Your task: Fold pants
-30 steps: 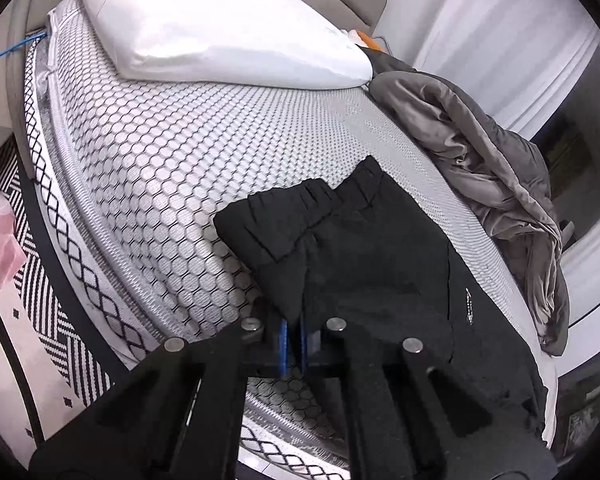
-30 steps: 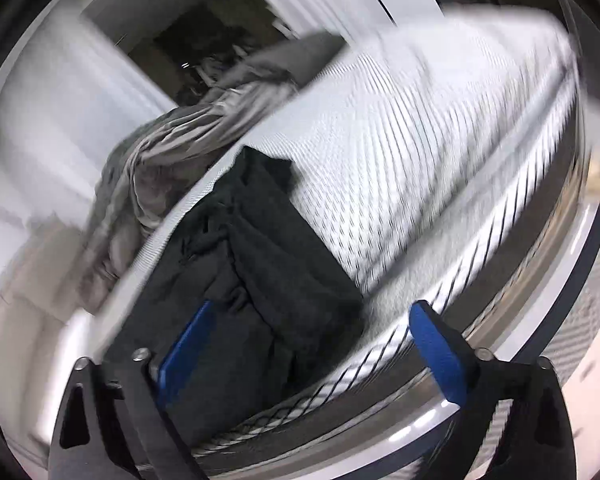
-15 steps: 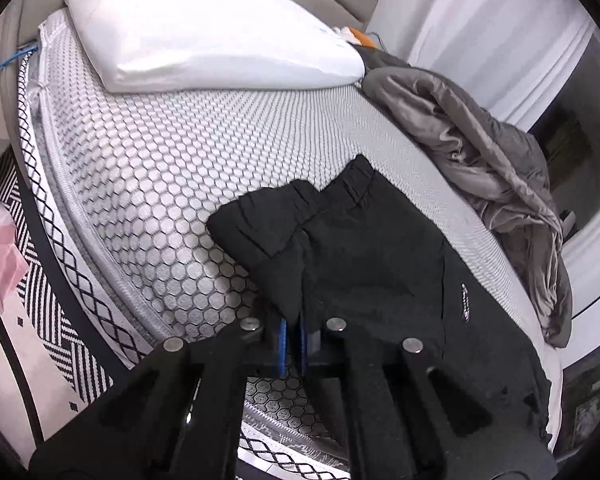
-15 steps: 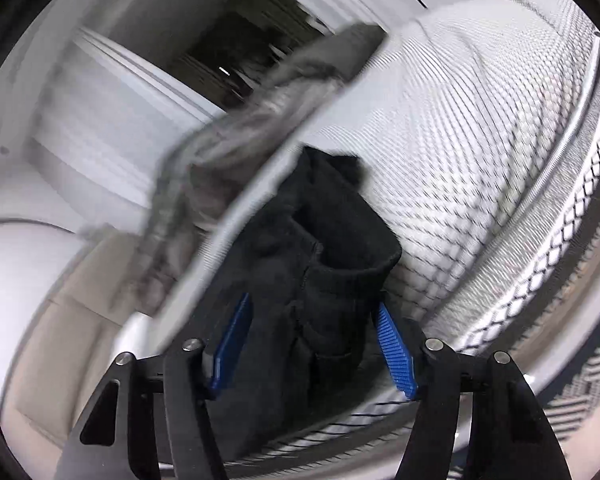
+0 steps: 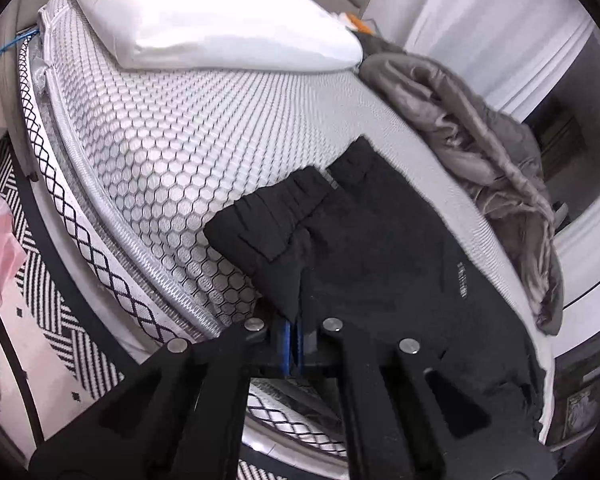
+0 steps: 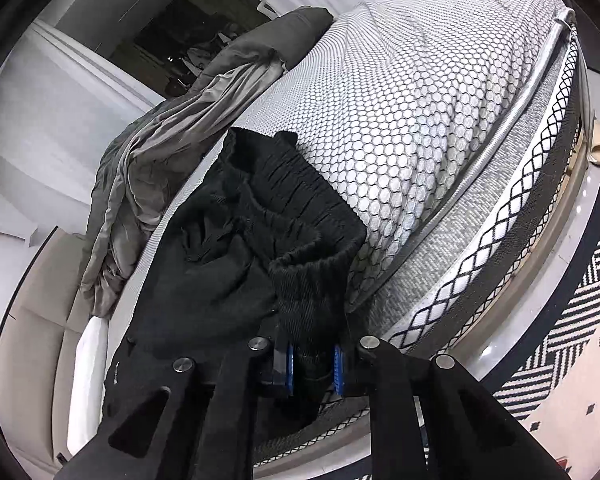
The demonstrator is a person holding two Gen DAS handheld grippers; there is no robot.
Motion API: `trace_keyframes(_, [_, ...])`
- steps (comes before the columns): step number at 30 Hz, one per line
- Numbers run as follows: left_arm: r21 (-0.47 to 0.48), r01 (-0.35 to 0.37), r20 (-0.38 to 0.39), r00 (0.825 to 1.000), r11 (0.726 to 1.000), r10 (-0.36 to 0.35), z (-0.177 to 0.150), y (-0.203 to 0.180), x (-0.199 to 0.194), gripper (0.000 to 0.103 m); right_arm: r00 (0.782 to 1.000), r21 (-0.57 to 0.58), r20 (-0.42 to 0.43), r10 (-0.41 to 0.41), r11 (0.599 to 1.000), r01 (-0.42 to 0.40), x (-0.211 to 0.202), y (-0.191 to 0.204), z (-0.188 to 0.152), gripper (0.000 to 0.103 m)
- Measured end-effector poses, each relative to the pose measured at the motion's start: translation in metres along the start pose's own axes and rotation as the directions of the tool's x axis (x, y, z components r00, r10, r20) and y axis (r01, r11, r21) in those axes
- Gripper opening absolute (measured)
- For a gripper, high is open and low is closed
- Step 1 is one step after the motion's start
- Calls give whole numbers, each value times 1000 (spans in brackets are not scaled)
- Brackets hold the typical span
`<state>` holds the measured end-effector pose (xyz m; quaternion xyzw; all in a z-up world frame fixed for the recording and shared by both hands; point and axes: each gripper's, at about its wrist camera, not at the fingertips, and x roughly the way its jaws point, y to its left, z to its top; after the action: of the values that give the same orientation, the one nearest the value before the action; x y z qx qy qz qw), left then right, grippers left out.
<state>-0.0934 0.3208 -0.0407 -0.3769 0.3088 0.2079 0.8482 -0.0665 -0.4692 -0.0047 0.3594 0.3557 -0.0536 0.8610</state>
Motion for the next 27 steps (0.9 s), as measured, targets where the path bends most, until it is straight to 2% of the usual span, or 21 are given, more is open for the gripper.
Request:
trace_keyframes(3, [-20,33,41,999,999,-32,5,-6,-11,0,995,-31,90,46,999,-43,-19,14,0,13])
trace_keyframes(7, [-70,59,66,996,996,-54,21,-18,-19,0,977,-33,185,110,994,-105,-42,36,9,13])
trace_keyframes(13, [-42,74,119,991,996,-68,64,-63,-25,0,953,-51,288,96,995,-84,-53,81,42,13])
trace_keyframes(18, [-1,42,128,991,999,-42,114,-118,9,0,949,-65,309,55,997,-37,-17,126,100,13])
trace_keyframes(21, [26,7,110,994,1000,-10,146,-150,53,0,953,-86,302,21,996,5,20,156,140,13])
trace_keyframes(23, [27,-13,70,997,1000,11,164,-165,90,0,958,-106,287,-3,994,35,54,179,168,13])
trace_keyframes(25, [14,-33,20,999,999,33,179,-172,132,5,961,-115,273,-36,991,70,89,198,192,21])
trace_keyframes(26, [7,-56,-1,998,998,56,185,-171,148,22,963,-115,266,-38,991,71,108,205,202,36])
trace_keyframes(27, [-2,-103,-11,995,995,103,189,-170,163,48,960,-113,272,-67,988,101,124,211,212,56])
